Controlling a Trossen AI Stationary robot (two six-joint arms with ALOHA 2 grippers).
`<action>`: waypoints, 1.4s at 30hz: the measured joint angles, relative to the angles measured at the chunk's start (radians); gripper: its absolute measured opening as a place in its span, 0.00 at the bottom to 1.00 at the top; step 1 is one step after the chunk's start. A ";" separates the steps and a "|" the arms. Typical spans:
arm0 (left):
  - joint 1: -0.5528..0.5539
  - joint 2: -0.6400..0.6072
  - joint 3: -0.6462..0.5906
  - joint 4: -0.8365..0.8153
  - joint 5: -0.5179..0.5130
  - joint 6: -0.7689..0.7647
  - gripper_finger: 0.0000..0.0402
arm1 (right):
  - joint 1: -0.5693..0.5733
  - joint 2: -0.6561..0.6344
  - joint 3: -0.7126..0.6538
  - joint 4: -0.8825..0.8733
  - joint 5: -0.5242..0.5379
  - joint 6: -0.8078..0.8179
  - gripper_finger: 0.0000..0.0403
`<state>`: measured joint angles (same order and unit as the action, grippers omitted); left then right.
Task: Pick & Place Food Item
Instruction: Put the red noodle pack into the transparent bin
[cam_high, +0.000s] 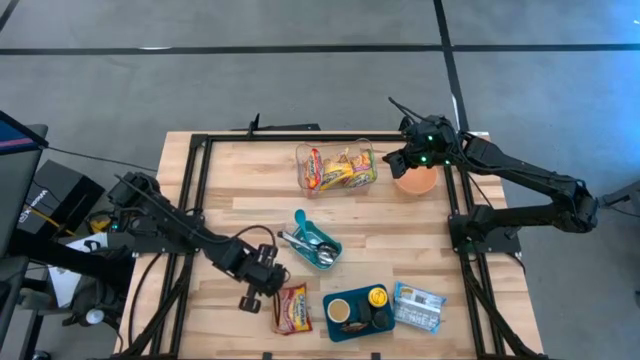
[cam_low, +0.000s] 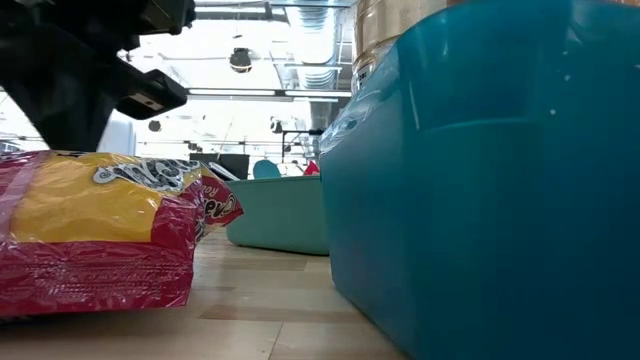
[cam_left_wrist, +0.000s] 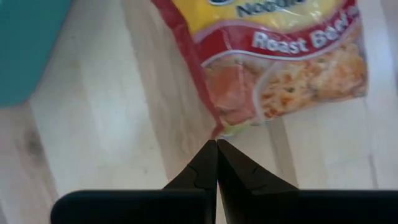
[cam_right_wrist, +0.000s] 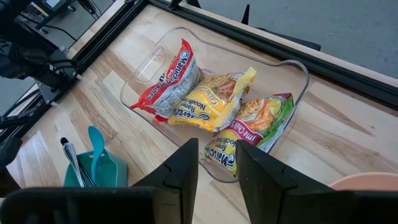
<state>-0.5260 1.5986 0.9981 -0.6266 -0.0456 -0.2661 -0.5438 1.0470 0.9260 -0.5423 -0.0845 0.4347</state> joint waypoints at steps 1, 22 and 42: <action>0.004 0.000 0.000 0.000 0.000 0.000 0.00 | 0.000 0.000 0.000 0.000 0.000 0.000 0.25; 0.016 0.000 0.000 0.007 0.006 0.123 0.55 | 0.000 0.000 0.000 0.000 0.000 0.000 0.25; 0.009 -0.001 -0.097 0.232 0.051 0.164 0.58 | 0.000 0.000 0.000 0.000 0.000 0.000 0.25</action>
<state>-0.5171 1.5978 0.9012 -0.3941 0.0051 -0.1017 -0.5438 1.0470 0.9260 -0.5420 -0.0845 0.4347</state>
